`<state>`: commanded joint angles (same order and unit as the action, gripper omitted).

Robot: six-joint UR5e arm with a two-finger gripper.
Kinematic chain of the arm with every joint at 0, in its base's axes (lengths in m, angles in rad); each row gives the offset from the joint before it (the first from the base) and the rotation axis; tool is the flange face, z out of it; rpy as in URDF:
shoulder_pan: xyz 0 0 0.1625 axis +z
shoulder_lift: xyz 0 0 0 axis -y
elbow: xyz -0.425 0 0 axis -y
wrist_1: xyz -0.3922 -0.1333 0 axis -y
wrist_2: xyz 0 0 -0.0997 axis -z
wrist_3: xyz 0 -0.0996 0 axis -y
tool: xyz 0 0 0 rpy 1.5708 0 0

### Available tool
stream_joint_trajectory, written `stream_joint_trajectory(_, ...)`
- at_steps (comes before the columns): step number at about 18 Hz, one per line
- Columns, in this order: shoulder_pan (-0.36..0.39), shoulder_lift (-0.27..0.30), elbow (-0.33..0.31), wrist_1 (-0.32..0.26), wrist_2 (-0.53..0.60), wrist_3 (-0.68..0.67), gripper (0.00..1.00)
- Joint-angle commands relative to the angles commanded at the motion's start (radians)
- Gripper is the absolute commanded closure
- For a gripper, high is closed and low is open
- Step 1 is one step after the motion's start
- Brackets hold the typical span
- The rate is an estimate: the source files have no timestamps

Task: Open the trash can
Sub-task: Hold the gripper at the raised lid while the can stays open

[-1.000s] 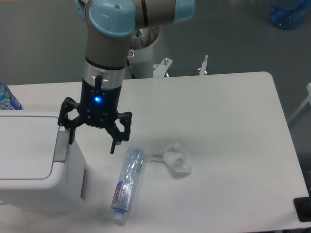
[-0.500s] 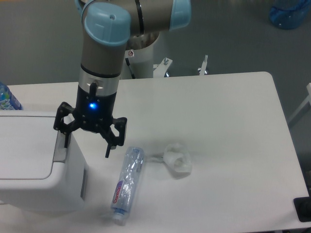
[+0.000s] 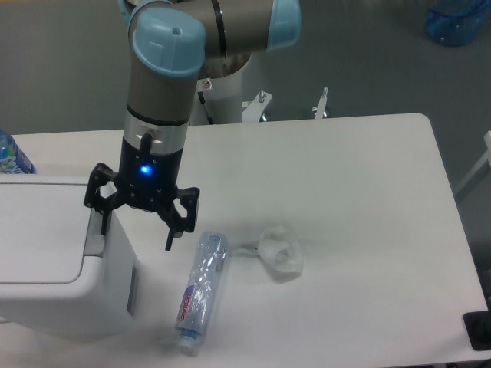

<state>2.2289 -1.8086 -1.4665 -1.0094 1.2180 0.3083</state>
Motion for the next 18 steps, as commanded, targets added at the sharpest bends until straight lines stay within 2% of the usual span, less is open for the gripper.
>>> stream_joint_trajectory(14, 0.0, -0.008, 0.003, 0.0, 0.0, 0.002, 0.0)
stream_joint_trajectory(18, 0.0, -0.006, 0.029, 0.002, 0.002, 0.011, 0.0)
